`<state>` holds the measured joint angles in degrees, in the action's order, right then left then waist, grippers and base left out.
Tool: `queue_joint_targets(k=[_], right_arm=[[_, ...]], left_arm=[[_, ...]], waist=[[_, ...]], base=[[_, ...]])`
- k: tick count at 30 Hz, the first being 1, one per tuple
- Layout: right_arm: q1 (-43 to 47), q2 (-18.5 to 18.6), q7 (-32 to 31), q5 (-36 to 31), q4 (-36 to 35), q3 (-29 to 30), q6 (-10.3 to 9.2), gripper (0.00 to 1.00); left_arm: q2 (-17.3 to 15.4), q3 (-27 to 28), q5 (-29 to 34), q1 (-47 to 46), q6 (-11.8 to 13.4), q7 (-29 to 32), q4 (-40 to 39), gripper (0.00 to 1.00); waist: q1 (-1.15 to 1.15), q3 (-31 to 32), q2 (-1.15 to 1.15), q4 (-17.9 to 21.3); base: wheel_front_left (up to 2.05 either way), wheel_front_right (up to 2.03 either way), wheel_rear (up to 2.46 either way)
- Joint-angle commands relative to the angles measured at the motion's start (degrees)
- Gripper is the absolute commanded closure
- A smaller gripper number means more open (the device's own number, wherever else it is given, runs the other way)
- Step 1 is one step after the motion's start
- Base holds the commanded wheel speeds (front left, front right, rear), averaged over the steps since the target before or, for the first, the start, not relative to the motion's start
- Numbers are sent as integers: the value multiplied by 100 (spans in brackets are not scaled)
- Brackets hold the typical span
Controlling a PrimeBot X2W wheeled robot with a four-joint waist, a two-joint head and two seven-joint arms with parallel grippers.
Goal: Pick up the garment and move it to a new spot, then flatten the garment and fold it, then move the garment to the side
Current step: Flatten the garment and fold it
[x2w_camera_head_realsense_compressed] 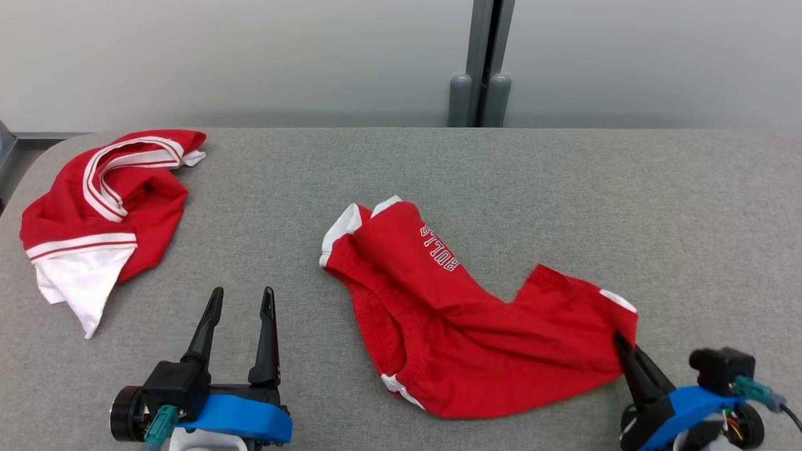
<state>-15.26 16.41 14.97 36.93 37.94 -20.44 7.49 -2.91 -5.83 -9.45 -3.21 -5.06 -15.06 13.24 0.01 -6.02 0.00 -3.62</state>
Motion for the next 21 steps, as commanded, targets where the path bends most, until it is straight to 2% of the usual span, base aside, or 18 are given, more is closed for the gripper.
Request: queue_joint_targets(k=[1, 3, 4, 5, 6, 14, 21], right_arm=[[421, -44, 25, -160, -245, 267, 1, 100], [772, -145, -10, -313, -564, 549, 2, 100], [926, -201, -33, -380, -715, 694, 2, 60], [1078, -247, -84, -444, -832, 863, 1, 28], [1198, -263, -100, -563, -958, 1019, 1, 0], [1681, -717, -83, -1589, -2424, 2039, 2, 0], [1760, -1007, -8, -2100, -3363, 2110, 2, 0]], left_arm=[[3, 15, -10, 43, -2, -16, -3, 0], [4, 19, -8, 57, -11, -17, 0, 0], [3, 20, -3, 59, -14, -17, 2, 0], [3, 10, -1, 61, -17, -17, -1, 0], [3, 2, 5, 69, -19, -17, 2, 0], [4, 43, 101, 147, -44, -17, 11, 0], [3, 75, 151, 172, -88, -17, 31, 0]], waist=[[-1, 17, 0, 59], [-1, 23, 0, 120], [-1, 28, 0, 150], [-1, 35, 0, 170], [-1, 45, 0, 188], [-1, 165, 0, 315], [-1, 241, 0, 342]], base=[[0, 0, 0], [0, 0, 0], [0, 0, 0], [0, 0, 0], [0, 0, 0], [0, 0, 0], [0, 0, 0]])
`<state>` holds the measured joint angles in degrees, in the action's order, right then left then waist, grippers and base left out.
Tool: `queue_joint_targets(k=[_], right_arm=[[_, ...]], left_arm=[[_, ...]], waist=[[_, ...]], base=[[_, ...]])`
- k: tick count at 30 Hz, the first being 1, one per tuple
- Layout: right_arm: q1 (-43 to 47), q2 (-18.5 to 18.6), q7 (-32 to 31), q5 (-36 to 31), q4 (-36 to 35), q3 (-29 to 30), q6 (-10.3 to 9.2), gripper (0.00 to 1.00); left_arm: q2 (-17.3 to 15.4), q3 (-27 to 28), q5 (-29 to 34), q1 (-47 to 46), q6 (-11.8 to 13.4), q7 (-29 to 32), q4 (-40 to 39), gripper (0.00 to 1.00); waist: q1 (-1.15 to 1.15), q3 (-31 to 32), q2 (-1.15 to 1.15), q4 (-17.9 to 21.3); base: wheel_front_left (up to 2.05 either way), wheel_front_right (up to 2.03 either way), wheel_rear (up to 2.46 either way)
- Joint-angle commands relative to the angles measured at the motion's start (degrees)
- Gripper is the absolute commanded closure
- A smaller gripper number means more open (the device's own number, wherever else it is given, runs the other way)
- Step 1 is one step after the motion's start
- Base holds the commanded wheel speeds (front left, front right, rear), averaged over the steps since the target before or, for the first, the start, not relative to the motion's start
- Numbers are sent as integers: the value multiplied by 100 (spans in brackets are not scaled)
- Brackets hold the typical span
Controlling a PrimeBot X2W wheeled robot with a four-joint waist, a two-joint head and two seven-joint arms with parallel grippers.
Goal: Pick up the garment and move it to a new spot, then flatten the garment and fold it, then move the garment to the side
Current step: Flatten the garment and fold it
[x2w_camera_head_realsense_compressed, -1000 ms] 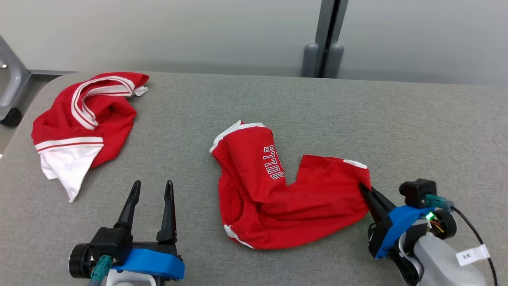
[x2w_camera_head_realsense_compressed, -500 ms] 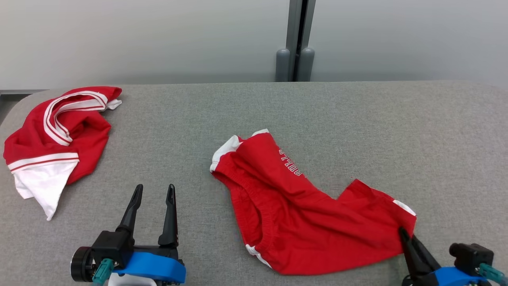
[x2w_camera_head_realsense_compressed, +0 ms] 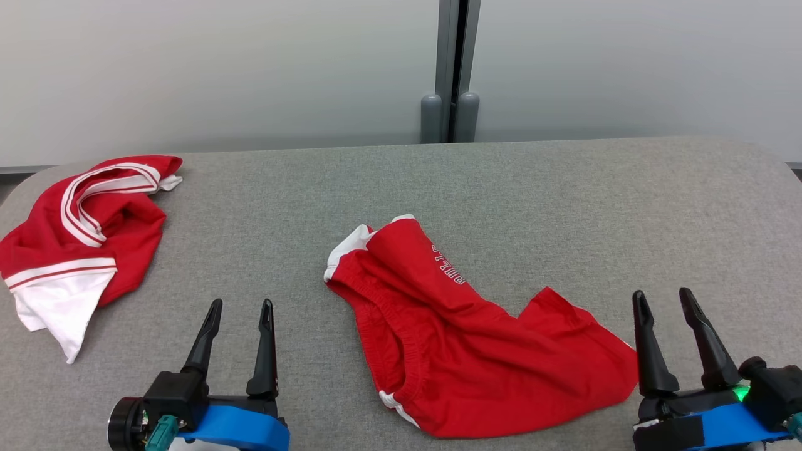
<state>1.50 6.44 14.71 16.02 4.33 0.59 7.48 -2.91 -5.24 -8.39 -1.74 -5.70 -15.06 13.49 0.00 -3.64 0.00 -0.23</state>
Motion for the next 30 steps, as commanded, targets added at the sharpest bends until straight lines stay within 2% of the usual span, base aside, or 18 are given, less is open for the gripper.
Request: queue_joint_targets(k=[1, 5, 9, 15, 23, 30], right_arm=[[72, -46, 26, -77, -90, -32, 3, 0], [-73, -166, 49, -313, -304, -267, 3, 0], [-102, -247, 54, -499, -189, -494, 3, 0], [-137, -322, 55, -475, -56, -496, 3, 0], [-248, -319, 54, -496, 16, -493, 3, 0], [-224, -274, 54, -441, 33, -487, 3, 0]], left_arm=[[4, 16, 52, 29, -22, -17, 4, 0], [3, 7, 77, 25, -39, -17, 0, 0], [4, -38, 99, -10, -58, -17, 20, 0], [1, -344, 243, -63, -121, -17, 92, 0], [-222, -1546, 414, -425, -188, -16, 375, 0], [-711, -2784, 62, -690, -173, -16, 874, 0]], waist=[[0, 7, 0, 7], [0, 15, 0, 16], [0, 17, 0, -3], [0, -2, 0, -23], [0, -67, 0, 134], [0, -152, 0, 314]], base=[[0, 0, 0], [0, 0, 0], [0, 0, 0], [0, 0, 0], [0, 0, 0], [0, 0, 0]])
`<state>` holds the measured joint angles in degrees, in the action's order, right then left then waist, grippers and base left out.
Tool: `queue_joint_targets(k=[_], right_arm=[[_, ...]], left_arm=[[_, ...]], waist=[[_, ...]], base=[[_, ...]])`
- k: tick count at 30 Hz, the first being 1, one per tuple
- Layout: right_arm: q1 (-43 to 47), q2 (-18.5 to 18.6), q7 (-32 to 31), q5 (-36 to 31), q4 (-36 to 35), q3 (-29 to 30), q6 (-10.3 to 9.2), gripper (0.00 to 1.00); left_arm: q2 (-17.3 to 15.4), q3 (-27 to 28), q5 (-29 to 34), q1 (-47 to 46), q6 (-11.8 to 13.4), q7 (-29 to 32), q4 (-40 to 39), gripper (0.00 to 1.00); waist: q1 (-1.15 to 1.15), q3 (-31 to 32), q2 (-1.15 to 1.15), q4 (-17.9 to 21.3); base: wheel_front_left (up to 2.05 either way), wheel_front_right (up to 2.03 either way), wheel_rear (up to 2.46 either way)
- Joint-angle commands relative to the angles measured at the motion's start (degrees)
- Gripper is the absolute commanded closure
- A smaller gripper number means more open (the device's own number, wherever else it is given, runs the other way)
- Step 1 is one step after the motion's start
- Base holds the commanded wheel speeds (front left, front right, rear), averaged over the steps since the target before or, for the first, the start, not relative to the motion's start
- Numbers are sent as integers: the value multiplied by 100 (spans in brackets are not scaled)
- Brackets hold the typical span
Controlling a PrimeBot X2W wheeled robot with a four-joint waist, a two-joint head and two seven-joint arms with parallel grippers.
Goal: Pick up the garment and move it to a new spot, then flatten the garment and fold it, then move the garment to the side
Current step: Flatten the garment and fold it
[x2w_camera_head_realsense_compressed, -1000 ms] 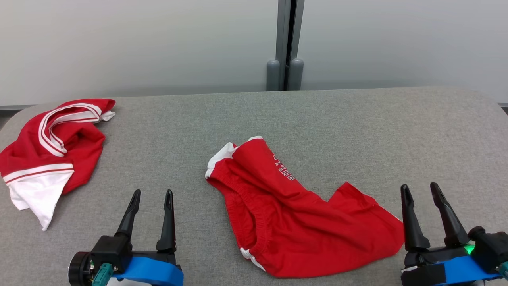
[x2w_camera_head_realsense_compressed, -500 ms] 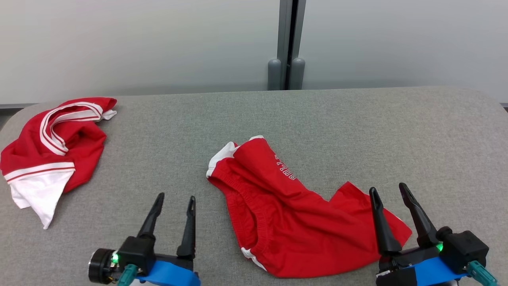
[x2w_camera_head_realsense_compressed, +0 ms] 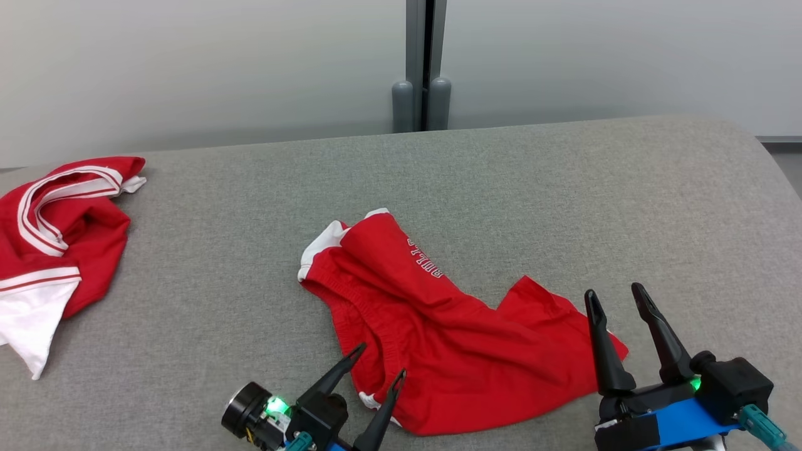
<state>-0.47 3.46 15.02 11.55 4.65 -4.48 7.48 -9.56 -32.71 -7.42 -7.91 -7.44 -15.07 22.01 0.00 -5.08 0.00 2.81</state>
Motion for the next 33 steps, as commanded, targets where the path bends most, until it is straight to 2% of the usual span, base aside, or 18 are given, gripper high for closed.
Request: queue_joint_targets(k=[1, 6, 12, 13, 15, 16, 21, 25, 33], right_arm=[[-23, 27, 22, 12, 1, 32, 3, 0], [-60, 28, 21, 49, -2, 38, 3, 0], [-98, 9, 21, 75, 4, 35, 3, 0], [-99, 7, 21, 82, 4, 51, 3, 0], [-91, 2, 21, 94, 7, 69, 3, 0], [-86, 2, 22, 96, 7, 81, 3, 0], [10, -3, 21, 116, -6, 156, 3, 0], [60, 21, 21, 146, 40, 205, 3, 0], [104, 89, 22, 180, 231, 309, 3, 0]], left_arm=[[-117, -179, -89, -94, 1, -8, 104, 0], [-387, -749, -426, -229, 0, 73, 461, 0], [-411, -1210, -769, -381, 0, 254, 862, 0], [-395, -1270, -816, -411, 0, 291, 924, 22], [-384, -1353, -900, -488, 0, 313, 1044, 97], [-372, -1379, -949, -515, 0, 311, 1092, 100], [-285, -1252, -1191, -649, 9, 154, 1189, 100], [-303, -999, -1336, -682, 123, 50, 1071, 100], [-646, -538, -1541, -367, 309, -8, 769, 100]], waist=[[0, -28, 0, 31], [0, -138, 0, 150], [0, -219, 0, 288], [0, -223, 0, 298], [0, -226, 0, 316], [0, -223, 0, 318], [0, -176, 0, 200], [0, -107, 0, -13], [0, -3, 0, -489]], base=[[0, 0, 0], [0, 0, 0], [0, 0, 0], [0, 0, 0], [0, 0, 0], [0, 0, 0], [0, 0, 0], [0, 0, 0], [0, 0, 0]])
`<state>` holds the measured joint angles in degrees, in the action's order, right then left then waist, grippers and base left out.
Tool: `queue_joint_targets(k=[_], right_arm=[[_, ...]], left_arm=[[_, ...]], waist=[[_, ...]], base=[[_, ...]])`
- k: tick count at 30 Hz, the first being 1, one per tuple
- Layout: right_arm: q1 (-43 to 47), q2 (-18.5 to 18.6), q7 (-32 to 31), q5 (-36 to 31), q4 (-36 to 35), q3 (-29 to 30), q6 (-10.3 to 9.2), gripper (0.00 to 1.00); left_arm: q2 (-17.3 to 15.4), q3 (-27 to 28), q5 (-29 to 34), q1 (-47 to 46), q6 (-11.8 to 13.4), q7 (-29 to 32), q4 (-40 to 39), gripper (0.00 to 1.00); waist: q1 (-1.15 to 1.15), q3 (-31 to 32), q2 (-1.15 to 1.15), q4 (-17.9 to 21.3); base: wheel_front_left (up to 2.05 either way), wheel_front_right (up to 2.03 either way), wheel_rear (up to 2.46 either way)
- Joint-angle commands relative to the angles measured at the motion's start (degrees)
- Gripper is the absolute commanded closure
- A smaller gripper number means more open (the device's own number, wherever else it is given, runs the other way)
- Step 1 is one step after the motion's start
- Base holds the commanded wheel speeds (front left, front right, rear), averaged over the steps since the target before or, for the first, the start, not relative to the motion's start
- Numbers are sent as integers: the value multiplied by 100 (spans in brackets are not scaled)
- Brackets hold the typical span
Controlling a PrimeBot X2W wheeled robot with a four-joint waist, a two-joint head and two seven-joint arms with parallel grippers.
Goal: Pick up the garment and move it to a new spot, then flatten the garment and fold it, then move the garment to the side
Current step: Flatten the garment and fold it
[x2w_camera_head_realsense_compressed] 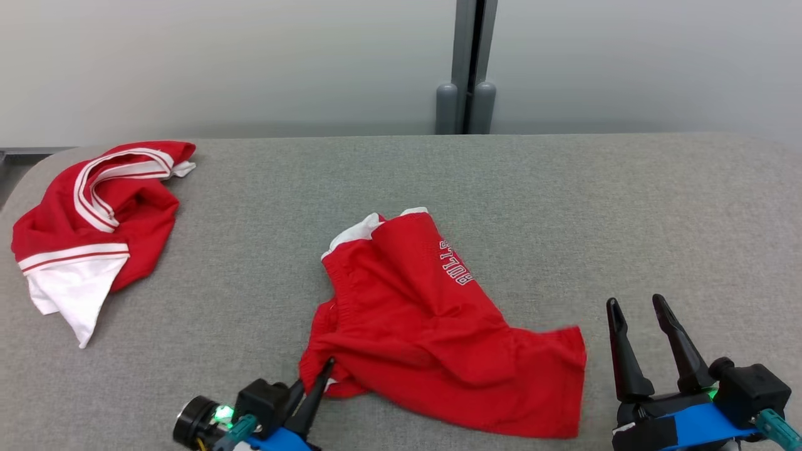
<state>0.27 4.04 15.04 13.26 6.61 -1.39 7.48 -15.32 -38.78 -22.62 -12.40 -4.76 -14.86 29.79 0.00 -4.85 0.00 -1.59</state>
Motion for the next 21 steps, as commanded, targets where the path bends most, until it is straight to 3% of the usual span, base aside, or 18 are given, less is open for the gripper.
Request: queue_joint_targets(k=[1, 6, 7, 8, 21], right_arm=[[16, 40, 20, 11, 72, 19, 3, 0], [-43, 58, 20, 45, 222, 41, 3, 0], [-41, 57, 20, 50, 245, 46, 3, 0], [-38, 56, 20, 51, 261, 47, 3, 0], [36, 61, 21, 82, 309, 87, 3, 0]], left_arm=[[-129, 123, -59, 134, 73, -32, -25, 100], [-281, 365, -195, 400, 158, -37, -107, 100], [-268, 388, -211, 421, 132, -38, -161, 66], [-257, 423, -193, 434, 140, -38, -214, 0], [261, 1745, 491, 935, 168, -39, -2099, 0]], waist=[[0, -24, 0, -83], [0, -26, 0, -147], [0, -27, 0, -155], [0, -27, 0, -160], [0, 125, 0, -153]], base=[[0, 0, 0], [0, 0, 0], [0, 0, 0], [0, 0, 0], [0, 0, 0]])
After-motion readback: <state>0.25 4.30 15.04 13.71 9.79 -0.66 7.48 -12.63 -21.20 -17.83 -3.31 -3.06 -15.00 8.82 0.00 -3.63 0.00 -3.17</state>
